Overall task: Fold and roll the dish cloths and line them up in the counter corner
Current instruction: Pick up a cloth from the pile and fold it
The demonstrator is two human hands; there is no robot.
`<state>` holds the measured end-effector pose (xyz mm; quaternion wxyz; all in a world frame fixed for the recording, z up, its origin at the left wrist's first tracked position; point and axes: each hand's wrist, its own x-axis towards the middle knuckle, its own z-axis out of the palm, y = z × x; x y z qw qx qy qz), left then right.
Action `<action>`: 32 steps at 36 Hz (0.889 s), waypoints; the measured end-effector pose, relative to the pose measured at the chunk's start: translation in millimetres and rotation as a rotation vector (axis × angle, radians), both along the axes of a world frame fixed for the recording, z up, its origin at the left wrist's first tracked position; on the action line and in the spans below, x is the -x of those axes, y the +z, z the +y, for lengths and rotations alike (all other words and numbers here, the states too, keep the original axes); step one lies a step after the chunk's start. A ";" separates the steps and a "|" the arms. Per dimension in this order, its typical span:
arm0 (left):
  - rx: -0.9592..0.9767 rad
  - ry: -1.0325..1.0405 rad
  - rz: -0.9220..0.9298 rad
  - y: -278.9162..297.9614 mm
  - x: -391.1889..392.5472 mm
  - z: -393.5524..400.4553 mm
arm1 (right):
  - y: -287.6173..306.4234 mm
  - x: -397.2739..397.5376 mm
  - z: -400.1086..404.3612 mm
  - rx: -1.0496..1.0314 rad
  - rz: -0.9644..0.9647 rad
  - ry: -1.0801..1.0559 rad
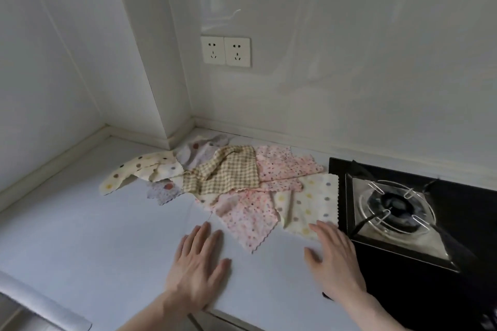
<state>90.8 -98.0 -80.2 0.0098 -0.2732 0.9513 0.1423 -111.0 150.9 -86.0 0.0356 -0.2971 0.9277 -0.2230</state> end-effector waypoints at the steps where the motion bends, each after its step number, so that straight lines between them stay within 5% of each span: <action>1: 0.021 0.013 0.036 -6.8 -0.4 2.4 | -7.2 0.8 -0.4 0.015 0.036 -0.009; 20: 0.124 -0.025 0.126 -34.5 -5.4 0.5 | -16.6 -9.3 3.5 0.155 0.190 -0.061; 25: 0.110 -0.011 0.141 -30.4 -9.7 8.9 | -3.8 -19.3 7.9 0.433 0.092 -0.100; 29: 0.077 0.003 0.139 -19.9 -20.0 23.8 | 49.6 -31.0 9.7 0.760 0.005 -0.256; 32: -0.054 0.009 0.231 -5.6 -31.8 34.3 | 96.5 -37.8 11.8 0.811 0.043 -0.254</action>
